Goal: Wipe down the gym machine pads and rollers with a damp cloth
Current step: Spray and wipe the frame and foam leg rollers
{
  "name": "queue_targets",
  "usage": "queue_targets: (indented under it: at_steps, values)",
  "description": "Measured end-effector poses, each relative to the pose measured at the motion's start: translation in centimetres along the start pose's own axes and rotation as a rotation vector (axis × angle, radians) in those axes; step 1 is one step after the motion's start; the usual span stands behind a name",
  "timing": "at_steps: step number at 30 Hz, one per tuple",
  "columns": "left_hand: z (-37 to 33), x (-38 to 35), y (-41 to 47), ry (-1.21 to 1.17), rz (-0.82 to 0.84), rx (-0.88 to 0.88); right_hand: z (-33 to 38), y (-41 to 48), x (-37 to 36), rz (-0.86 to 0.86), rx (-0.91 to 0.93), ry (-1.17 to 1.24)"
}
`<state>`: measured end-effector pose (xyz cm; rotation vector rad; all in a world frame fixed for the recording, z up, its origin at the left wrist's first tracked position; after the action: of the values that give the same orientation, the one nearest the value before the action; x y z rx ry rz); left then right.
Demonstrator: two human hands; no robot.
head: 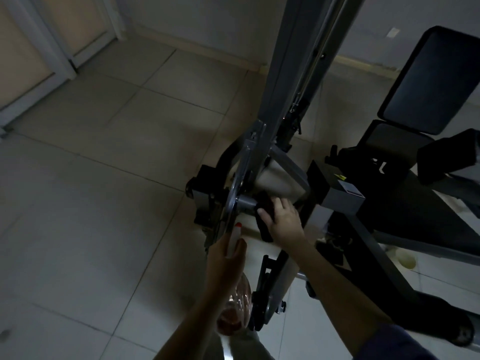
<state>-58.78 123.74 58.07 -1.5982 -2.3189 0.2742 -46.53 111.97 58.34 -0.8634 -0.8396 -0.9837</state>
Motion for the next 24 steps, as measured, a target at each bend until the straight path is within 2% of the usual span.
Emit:
queue_targets:
  at_steps: [9, 11, 16, 21, 24]
  values:
    - [0.9, -0.5, -0.4, -0.039, -0.023, -0.001, 0.2, 4.8, 1.3, 0.171, -0.310, 0.425]
    - [1.0, -0.7, -0.6, -0.036, -0.019, 0.011, 0.6, 4.6, 0.9, 0.137, -0.257, 0.340]
    - [0.9, -1.1, -1.1, -0.050, -0.014, 0.055, -0.1, 0.1, -1.5, -0.038, 0.091, -0.026]
    - [0.8, -1.2, -0.8, -0.061, 0.005, 0.064, -0.1, 1.2, -1.6, -0.124, 0.092, 0.010]
    - [0.8, -0.9, -0.9, -0.059, 0.014, 0.051, 0.2, 2.7, -1.0, -0.122, -0.018, 0.182]
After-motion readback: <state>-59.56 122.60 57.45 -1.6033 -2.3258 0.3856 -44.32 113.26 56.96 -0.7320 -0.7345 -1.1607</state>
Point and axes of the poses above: each hand's wrist, its own y-axis towards the middle knuckle, its own x-axis out of the back of the hand, z = x × y, the point moved 1 cm from there along y, towards the middle knuckle, and after that the axes turned 2 degrees about z, right-handed, at the moved point
